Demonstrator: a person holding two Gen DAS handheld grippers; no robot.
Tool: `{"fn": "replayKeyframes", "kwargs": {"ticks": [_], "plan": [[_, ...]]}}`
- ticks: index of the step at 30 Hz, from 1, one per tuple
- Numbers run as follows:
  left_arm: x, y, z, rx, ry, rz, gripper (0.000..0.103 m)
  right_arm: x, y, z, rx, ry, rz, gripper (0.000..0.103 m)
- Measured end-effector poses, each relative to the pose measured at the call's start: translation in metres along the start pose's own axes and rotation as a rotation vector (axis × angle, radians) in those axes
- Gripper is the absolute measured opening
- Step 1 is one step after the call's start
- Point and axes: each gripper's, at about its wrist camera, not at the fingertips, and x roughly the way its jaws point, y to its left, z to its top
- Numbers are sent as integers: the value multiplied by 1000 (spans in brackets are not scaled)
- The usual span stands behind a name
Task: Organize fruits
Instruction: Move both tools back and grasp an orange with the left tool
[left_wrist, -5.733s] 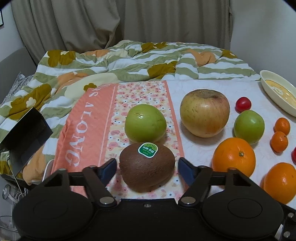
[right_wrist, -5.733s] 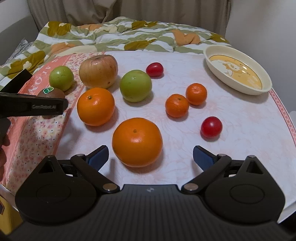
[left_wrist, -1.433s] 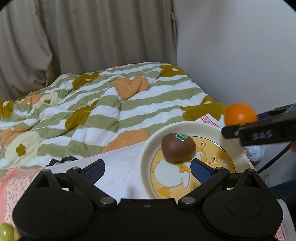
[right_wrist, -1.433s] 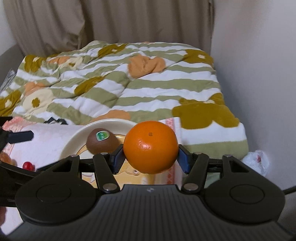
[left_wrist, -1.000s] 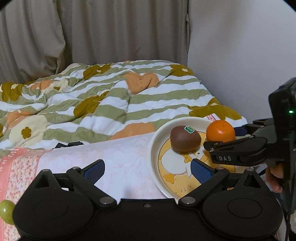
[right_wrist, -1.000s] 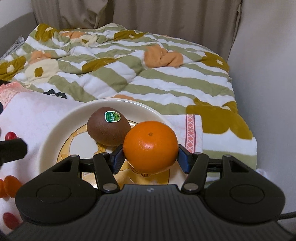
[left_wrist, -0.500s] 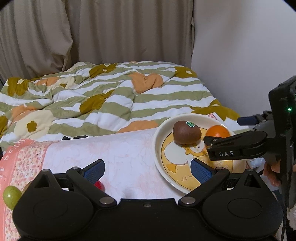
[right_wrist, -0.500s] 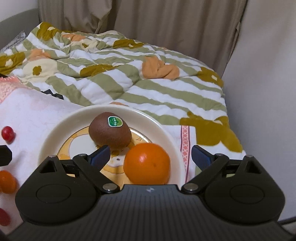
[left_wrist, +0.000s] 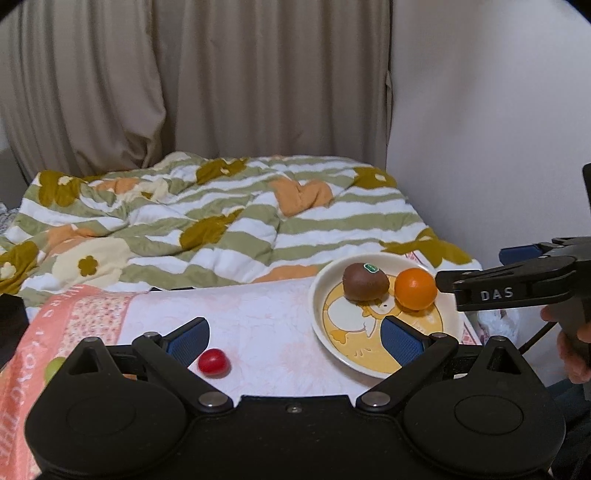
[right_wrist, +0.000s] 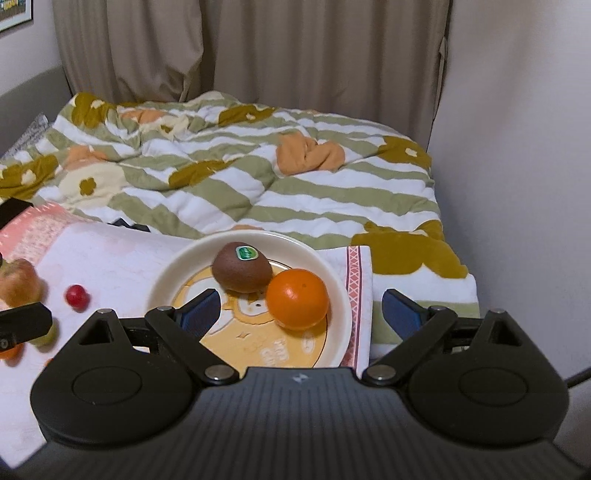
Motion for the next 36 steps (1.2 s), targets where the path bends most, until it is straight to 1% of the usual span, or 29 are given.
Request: {"fn": "replayKeyframes", "kwargs": {"ticks": [4, 8, 14, 18, 22, 27, 31, 36], "plan": [[-26, 8, -9, -18, -23, 30, 101, -30, 11, -3, 2, -21, 26, 103], [-50, 23, -19, -31, -33, 77, 101, -55, 26, -7, -6, -44, 51, 103], [-80, 60, -32, -50, -48, 133, 101, -85, 56, -13, -2, -70, 77, 103], [-89, 88, -38, -44, -47, 137, 101, -98, 80, -20, 1, -74, 75, 103], [-89, 117, -43, -6, -35, 113, 101, -104, 107, -29, 30, -64, 58, 103], [-79, 150, -49, 58, -8, 50, 101, -103, 144, -43, 103, -24, 10, 103], [-64, 173, -57, 104, 23, -9, 101, -94, 168, -56, 147, 7, -40, 103], [-42, 193, -67, 158, 62, -82, 101, -80, 195, -67, 193, 28, -91, 103]]}}
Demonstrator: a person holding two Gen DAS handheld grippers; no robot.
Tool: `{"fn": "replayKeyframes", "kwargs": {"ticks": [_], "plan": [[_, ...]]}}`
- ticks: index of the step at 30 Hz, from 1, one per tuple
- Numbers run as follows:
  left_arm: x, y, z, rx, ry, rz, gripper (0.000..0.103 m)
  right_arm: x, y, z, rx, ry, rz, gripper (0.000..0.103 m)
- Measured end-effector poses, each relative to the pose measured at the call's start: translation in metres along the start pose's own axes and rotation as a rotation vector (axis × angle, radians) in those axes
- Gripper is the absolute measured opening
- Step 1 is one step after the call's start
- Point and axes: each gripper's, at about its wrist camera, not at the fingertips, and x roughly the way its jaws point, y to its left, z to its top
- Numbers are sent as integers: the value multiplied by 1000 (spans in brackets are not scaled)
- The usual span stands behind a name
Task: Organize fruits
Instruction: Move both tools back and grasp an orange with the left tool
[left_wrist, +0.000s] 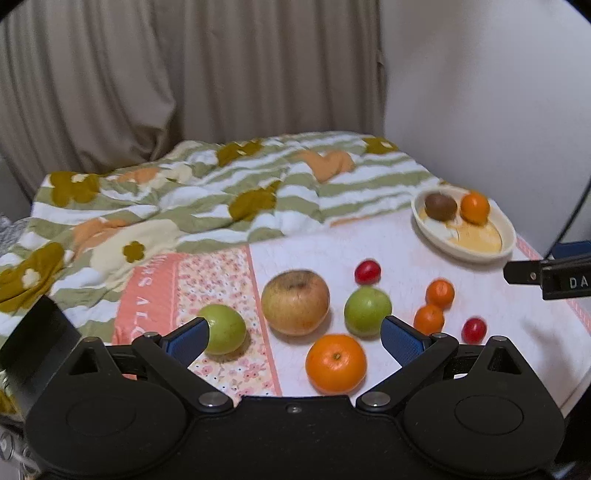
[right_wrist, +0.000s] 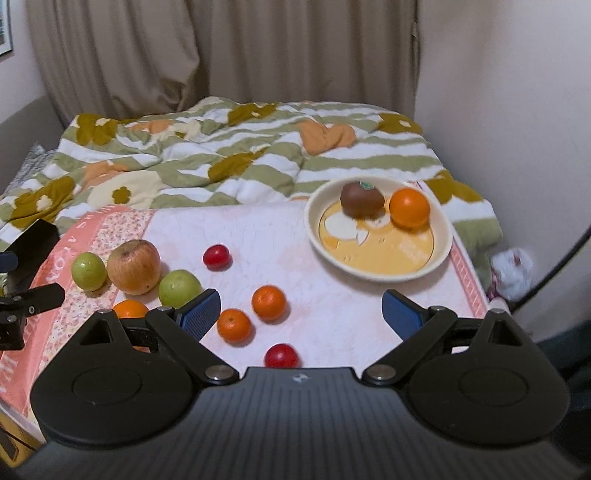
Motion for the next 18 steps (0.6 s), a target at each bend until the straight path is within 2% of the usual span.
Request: {"fn": "replayKeyframes", "kwargs": {"ticks": [7, 15, 16, 18], "plan": [[34, 12, -18, 59, 69, -90, 101, 27, 30, -21, 24, 37, -29, 103], [66, 12, -28, 90, 124, -157, 101, 56, 49, -31, 6, 83, -10, 103], [70, 12, -30, 91, 131, -165, 101, 61, 50, -31, 5, 90, -6, 102], [78, 8, -33, 97, 151, -177, 100, 69, 51, -31, 1, 112, -3, 95]]}}
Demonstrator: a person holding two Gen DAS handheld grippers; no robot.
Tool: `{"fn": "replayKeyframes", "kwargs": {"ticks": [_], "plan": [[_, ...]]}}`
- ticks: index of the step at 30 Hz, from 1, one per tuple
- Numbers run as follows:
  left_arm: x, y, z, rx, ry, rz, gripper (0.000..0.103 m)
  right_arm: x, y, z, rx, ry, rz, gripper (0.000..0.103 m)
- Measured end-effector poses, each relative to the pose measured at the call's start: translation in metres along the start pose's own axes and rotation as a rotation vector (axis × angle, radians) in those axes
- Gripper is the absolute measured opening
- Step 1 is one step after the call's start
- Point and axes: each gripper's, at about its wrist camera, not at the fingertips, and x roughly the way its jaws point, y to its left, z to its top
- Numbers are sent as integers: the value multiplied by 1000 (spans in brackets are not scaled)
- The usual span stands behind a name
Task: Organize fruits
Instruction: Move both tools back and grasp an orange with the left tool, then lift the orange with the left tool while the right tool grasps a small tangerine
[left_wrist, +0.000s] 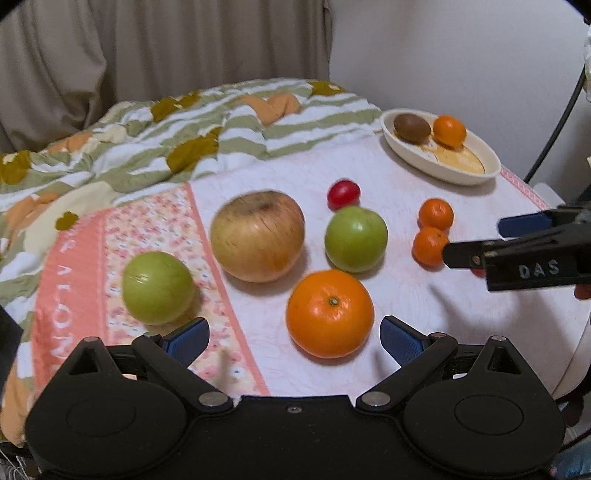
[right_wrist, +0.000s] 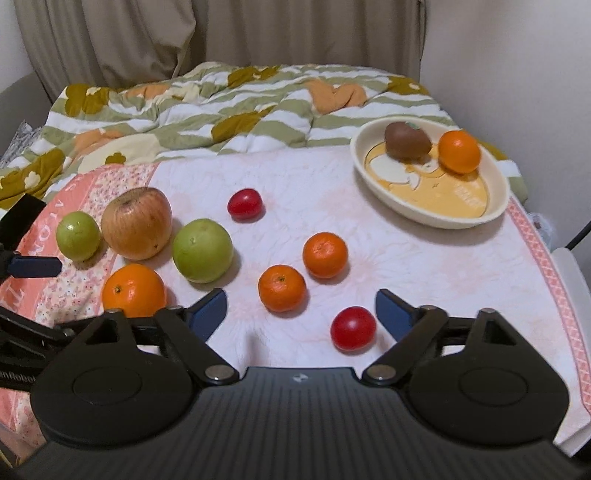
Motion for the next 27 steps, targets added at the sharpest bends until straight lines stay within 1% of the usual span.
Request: {"fn": "replayKeyframes", "kwargs": {"ticks": [6, 11, 13, 14, 15, 19, 27], "plan": [[13, -5, 1, 1, 17, -6, 97, 18, -2, 2, 1, 26, 25, 91], [23, -8, 5, -4, 30, -23, 84, 23, -2, 6, -24, 26, 32, 89], [24, -10, 6, -7, 36, -33, 73, 24, -2, 7, -36, 33, 38, 86], [25, -11, 7, -10, 39, -43, 70, 24, -1, 8, -42, 35, 39, 85], [26, -12, 7, -12, 42, -56, 63, 24, 0, 8, -52, 36, 42, 85], [25, -17, 7, -4, 40, -38, 63, 28, 2, 9, -80, 46, 54, 83], [21, -10, 2, -45, 49, -17, 63, 37, 9, 9, -116, 62, 69, 75]]}}
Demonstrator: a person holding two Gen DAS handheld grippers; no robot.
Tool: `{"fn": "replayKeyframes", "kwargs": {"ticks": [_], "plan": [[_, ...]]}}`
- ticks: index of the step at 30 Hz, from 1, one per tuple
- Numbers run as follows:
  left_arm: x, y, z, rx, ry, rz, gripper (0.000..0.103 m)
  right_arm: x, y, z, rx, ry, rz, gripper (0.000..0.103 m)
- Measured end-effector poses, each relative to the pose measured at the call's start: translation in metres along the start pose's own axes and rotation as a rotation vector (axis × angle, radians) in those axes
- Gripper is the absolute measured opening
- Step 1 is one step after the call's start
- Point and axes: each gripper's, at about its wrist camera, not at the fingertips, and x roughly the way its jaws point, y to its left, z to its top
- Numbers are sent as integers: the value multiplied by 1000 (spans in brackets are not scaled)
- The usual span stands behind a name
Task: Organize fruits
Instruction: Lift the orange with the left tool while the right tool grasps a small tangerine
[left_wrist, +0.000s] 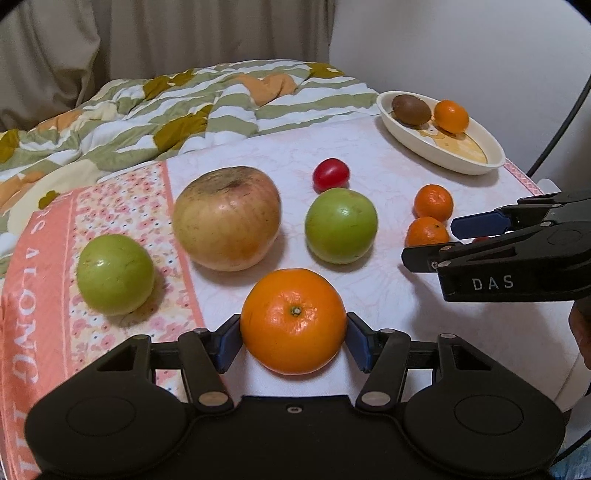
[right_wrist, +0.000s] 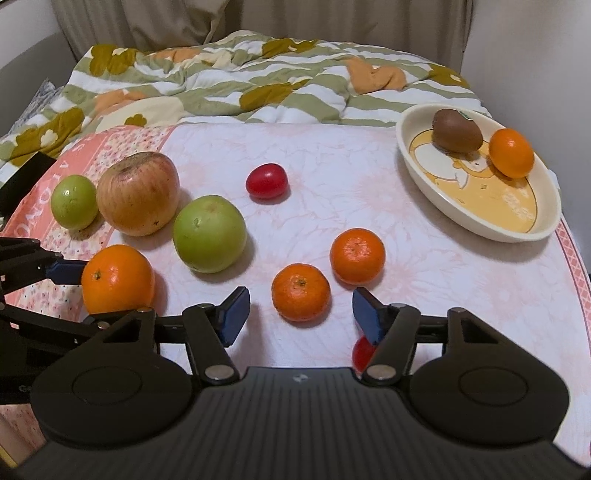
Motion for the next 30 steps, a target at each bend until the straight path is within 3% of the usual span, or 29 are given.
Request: {"fn": "replayKeyframes", "kwargs": {"ticks": [10, 12, 19, 30], "plan": [[-7, 13, -7, -49, -1, 23, 63, 11, 5, 2, -21, 12, -14, 64], [-9, 15, -9, -59, -4, 26, 63, 11, 7, 2, -26, 5, -14, 51], [-22, 15, -11, -77, -30, 22, 63, 2, 11, 2, -33, -10, -25, 51], [-64, 0, -4, -58, -119, 8, 63, -53, 8, 2, 13, -77, -29, 51]]}}
